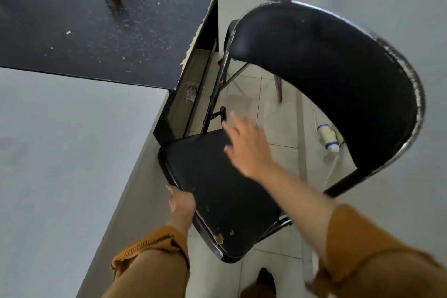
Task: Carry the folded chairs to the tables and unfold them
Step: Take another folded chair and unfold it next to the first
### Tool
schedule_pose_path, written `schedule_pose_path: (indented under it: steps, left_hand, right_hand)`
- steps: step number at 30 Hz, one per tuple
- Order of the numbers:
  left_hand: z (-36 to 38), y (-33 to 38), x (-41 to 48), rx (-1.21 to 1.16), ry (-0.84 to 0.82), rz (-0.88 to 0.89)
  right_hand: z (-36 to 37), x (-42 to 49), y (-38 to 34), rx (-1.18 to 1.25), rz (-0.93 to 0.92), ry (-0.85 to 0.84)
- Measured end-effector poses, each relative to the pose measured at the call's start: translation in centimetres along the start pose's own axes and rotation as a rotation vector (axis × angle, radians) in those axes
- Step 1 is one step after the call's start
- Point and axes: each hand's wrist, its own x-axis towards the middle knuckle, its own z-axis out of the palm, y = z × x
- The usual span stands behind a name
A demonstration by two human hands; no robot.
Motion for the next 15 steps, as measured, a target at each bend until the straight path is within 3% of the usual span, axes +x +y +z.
schedule_pose_path:
  steps: [2, 4, 7, 15]
  left_hand:
    - [0.8, -0.3, 0.2, -0.007, 0.026, 0.046]
    - [1.9, -0.3, 0.1, 0.001, 0.068, 0.102]
    - [3.9, -0.1, 0.6, -0.080, 0.189, 0.114]
    - [4.6, -3.2, 3.8, 0.111, 0.363, 0.175]
  right_hand:
    - [5.8, -3.2, -1.3, 0.130, 0.032, -0.296]
    - [10.4, -5.9, -2.3, 0.233, 0.071, -0.413]
    - [14.3, -7.9, -3.3, 0.333, 0.145, -0.403]
    - [18.4, -10.2, -1.5, 0.317, 0.176, -0.344]
